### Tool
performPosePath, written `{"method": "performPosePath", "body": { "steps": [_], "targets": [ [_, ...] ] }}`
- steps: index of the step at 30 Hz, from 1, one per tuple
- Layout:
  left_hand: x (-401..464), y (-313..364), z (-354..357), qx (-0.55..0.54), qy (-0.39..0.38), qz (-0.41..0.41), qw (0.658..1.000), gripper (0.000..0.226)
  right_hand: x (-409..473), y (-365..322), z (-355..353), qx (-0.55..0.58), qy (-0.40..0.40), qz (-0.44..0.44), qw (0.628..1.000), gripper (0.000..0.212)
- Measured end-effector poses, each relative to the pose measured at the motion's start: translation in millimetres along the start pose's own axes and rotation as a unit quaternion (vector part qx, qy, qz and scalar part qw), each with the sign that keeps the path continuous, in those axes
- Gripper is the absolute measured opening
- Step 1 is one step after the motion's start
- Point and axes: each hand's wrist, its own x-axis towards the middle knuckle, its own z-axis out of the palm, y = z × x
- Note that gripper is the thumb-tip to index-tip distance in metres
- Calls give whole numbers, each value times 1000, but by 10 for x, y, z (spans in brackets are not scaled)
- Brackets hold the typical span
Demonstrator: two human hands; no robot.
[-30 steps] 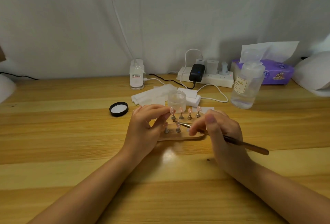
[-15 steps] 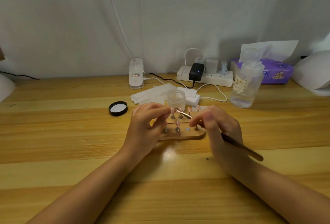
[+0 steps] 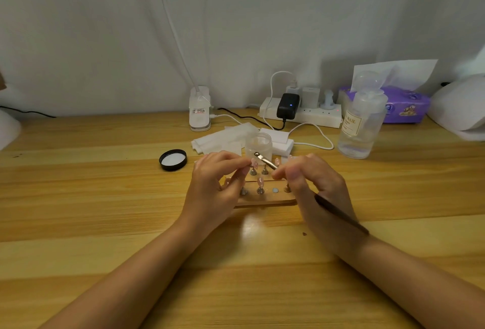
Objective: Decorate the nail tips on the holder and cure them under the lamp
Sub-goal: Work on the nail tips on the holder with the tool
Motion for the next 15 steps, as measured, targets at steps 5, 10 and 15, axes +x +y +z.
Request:
{"method": "performPosePath", "body": {
  "steps": [5,10,15],
  "targets": [
    [2,8,5,2,5,-7,1000,20,-49,17,-3,27,0,-6,1000,51],
    [-1,14,-6,7,2,-6,1000,21,-27,-17,-14,27,18,7,999,42],
    [3,14,-5,8,4,-2,1000,20,-30,6,4,-15,-8,-7,1000,54]
  ]
}}
